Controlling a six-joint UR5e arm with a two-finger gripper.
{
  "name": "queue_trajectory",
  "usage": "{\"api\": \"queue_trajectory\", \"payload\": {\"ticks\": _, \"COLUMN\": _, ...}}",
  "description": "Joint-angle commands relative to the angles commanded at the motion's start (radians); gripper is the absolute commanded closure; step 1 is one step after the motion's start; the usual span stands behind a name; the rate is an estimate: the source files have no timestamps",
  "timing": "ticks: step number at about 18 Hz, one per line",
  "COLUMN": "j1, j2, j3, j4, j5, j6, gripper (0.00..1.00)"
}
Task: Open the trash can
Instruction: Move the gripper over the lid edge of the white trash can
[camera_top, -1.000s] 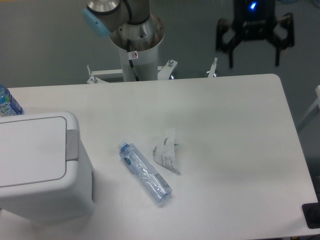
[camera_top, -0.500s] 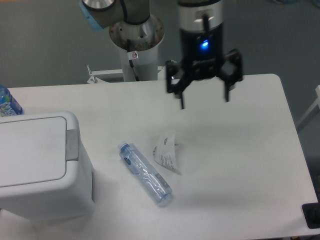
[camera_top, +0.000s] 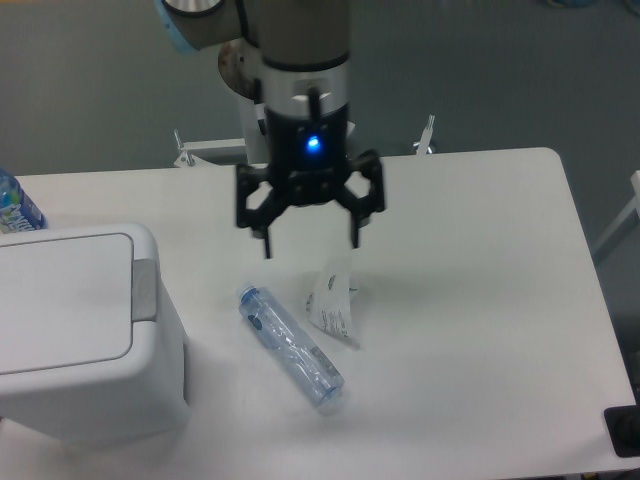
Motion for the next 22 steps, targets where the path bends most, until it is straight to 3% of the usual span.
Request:
{"api": "queue_trajectory", "payload": {"ticks": 4, "j1": -0.025, "j2": -0.009, "j3": -0.002, "j4": 0.002, "j5": -0.002, "j6": -0.052, "gripper": 0.0}}
{"api": "queue_trajectory", "payload": {"ticks": 22, "j1": -0.092, "j2": -0.043, "j3": -0.005, "j4": 0.002, "j5": -0.017, "j6": -0.054, "gripper": 0.0}}
